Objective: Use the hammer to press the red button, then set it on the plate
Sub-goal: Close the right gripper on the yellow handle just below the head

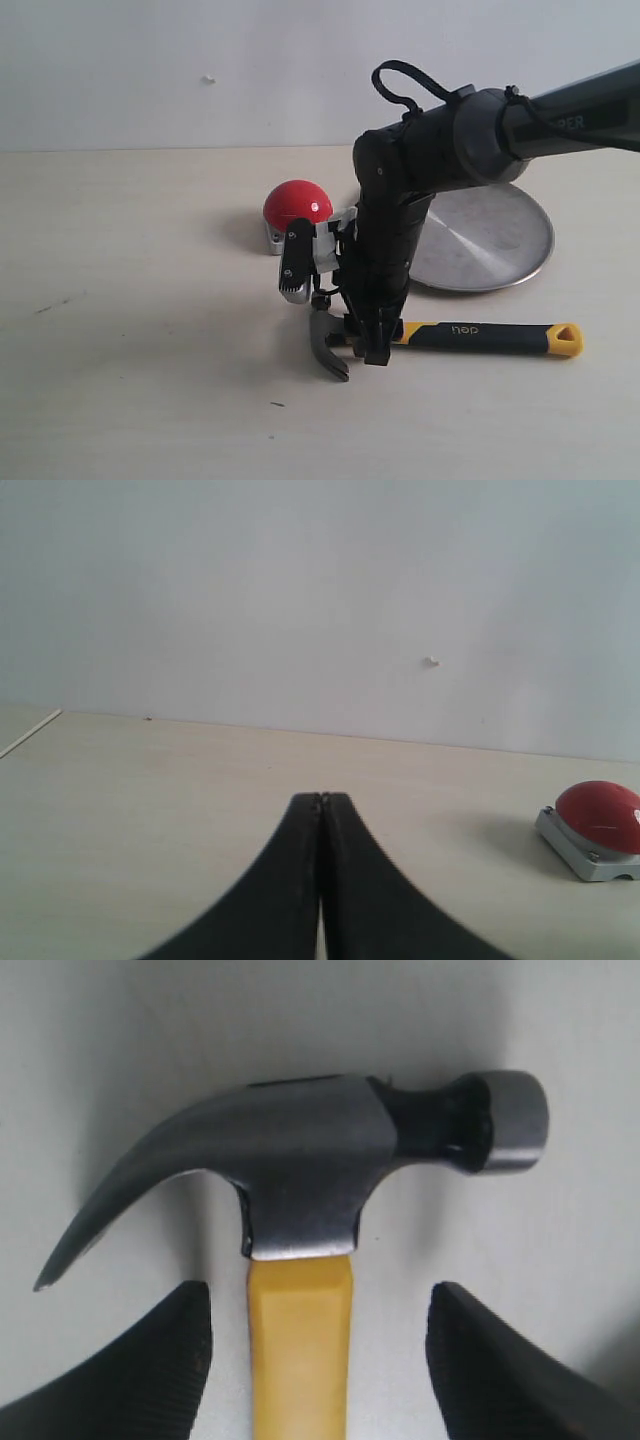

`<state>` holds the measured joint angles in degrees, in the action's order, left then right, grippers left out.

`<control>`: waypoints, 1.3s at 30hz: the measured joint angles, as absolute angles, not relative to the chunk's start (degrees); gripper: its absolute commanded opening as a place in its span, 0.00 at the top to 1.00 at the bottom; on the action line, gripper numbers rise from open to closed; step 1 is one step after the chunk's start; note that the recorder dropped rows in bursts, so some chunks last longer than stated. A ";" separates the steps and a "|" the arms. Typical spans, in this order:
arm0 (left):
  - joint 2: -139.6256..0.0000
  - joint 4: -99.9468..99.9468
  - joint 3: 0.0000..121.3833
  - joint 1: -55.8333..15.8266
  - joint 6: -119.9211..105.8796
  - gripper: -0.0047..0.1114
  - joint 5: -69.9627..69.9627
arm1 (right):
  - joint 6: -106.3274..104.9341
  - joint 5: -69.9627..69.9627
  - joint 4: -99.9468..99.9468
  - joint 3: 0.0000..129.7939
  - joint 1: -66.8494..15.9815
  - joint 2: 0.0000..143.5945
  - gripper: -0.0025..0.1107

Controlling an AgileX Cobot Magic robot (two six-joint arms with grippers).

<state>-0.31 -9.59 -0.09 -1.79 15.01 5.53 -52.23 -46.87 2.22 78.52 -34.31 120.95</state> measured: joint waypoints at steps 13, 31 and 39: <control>-0.31 -9.59 -0.09 -1.79 15.01 0.96 5.53 | -52.15 -46.27 1.65 78.52 -34.31 120.97 0.44; -0.31 -9.59 -0.09 -1.79 15.01 0.96 5.53 | -52.13 -46.72 1.76 78.88 -34.31 122.46 0.61; -0.31 -9.59 -0.09 -1.79 15.01 0.96 5.53 | -51.75 -46.97 1.96 78.88 -34.31 122.66 0.98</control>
<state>-0.31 -9.59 -0.09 -1.79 15.01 5.53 -51.75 -46.97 1.96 78.88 -34.31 122.66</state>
